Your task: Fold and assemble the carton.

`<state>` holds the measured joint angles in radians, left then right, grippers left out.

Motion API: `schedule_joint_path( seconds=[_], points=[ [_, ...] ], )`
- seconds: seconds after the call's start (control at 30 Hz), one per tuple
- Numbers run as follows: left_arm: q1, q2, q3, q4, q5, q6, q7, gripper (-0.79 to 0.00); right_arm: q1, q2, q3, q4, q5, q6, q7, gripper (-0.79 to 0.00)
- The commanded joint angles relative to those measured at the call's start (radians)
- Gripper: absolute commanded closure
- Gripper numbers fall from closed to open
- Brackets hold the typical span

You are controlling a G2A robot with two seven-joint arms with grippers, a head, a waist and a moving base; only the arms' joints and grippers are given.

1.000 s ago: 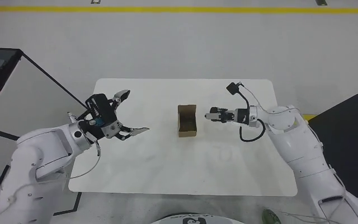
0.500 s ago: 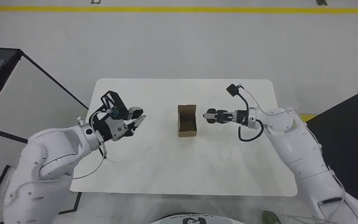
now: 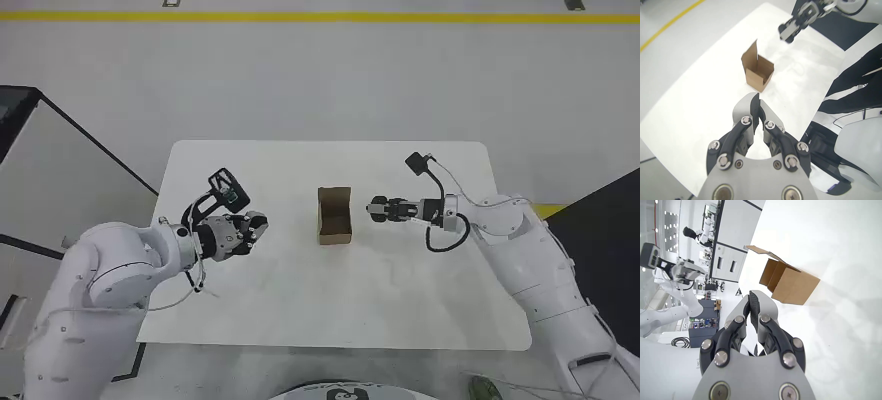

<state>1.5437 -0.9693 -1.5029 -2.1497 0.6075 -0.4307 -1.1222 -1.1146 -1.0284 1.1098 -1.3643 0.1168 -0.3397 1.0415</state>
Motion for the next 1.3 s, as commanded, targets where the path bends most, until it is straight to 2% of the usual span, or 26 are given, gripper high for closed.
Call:
schedule_joint_path(
  seconds=[0.0,0.17,0.3,0.57,0.67,0.73,0.83,1.07,1.27],
  points=[
    [-0.037,-0.004,0.071,0.054,-0.118,0.098,-0.076,0.000,-0.008,-0.002,-0.011,-0.008,-0.013,0.016,-0.024,0.000],
    [-0.155,-0.016,0.194,0.162,-0.212,0.207,-0.145,0.000,-0.007,-0.006,-0.032,-0.009,-0.050,0.052,-0.060,0.000],
    [-0.213,-0.024,0.239,0.227,-0.334,0.246,-0.160,0.000,-0.005,-0.010,-0.046,0.005,-0.071,0.077,-0.083,0.000],
    [-0.213,-0.024,0.239,0.227,-0.334,0.246,-0.160,0.000,-0.003,-0.011,-0.051,0.011,-0.074,0.084,-0.087,0.000],
    [-0.209,-0.030,0.246,0.278,-0.320,0.300,-0.053,0.000,-0.007,-0.012,-0.053,0.013,-0.083,0.091,-0.101,0.000],
    [-0.212,-0.043,0.289,0.312,-0.357,0.356,0.046,0.000,-0.014,-0.016,-0.067,0.007,-0.104,0.110,-0.135,0.000],
    [-0.242,-0.060,0.345,0.371,-0.424,0.370,0.131,0.000,-0.014,-0.021,-0.078,0.013,-0.095,0.126,-0.155,0.000],
    [-0.313,-0.085,0.426,0.488,-0.472,0.374,0.225,0.000,-0.012,-0.032,-0.096,0.039,-0.053,0.142,-0.173,0.000],
    [-0.319,-0.086,0.428,0.490,-0.460,0.377,0.236,0.000,-0.011,-0.032,-0.096,0.042,-0.051,0.143,-0.171,0.000]
  ],
)
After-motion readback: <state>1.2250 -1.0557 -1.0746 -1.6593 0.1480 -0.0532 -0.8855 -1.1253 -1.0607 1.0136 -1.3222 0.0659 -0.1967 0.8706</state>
